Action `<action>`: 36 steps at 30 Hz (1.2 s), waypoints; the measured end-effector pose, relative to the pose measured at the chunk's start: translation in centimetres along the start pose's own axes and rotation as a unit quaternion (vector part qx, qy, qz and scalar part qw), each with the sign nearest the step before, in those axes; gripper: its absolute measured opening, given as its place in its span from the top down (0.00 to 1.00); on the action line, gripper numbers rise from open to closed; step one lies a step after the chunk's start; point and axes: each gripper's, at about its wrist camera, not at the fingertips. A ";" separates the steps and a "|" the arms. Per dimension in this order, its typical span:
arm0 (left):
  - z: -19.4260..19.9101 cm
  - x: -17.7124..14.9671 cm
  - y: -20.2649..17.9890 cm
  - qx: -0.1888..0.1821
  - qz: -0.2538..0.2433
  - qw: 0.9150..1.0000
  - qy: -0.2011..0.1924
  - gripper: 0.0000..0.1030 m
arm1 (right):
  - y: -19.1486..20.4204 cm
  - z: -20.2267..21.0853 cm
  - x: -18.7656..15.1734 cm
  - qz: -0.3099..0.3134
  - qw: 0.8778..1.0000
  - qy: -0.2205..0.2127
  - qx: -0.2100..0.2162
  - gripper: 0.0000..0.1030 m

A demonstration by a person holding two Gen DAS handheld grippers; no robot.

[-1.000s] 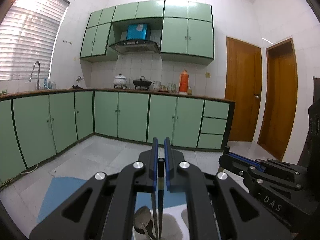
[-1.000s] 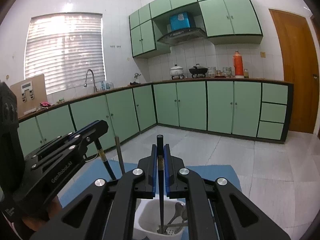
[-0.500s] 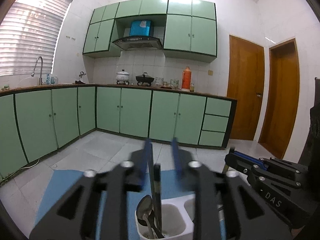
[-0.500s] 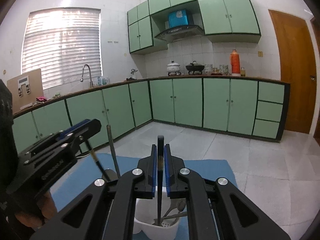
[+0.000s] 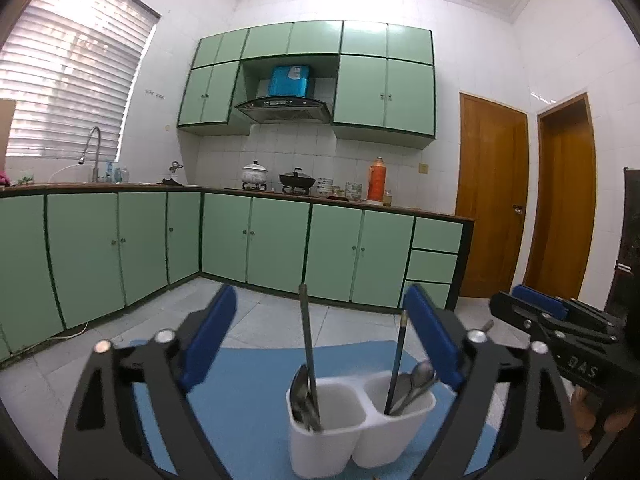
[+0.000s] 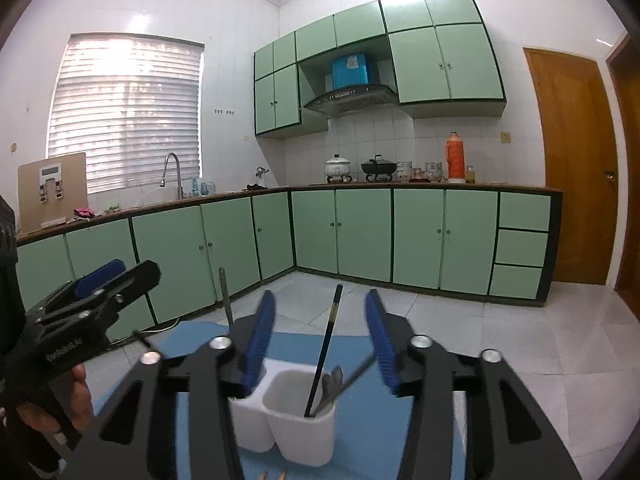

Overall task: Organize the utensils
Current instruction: 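Open both tools to release the black chopsticks into the holder, then withdraw both tools from the holder back over the wooden chopsticks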

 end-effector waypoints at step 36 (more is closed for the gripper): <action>14.2 -17.2 3.1 0.089 -0.004 0.990 0.111 0.05 | 5.6 12.1 -19.3 -0.031 0.995 0.068 -0.062 0.06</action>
Point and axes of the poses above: each gripper's, at about its wrist camera, not at the fingertips, and z roughly against the way its jaws point, y to its left, x to its top, and after that the axes turned 8 degrees about z, right-handed
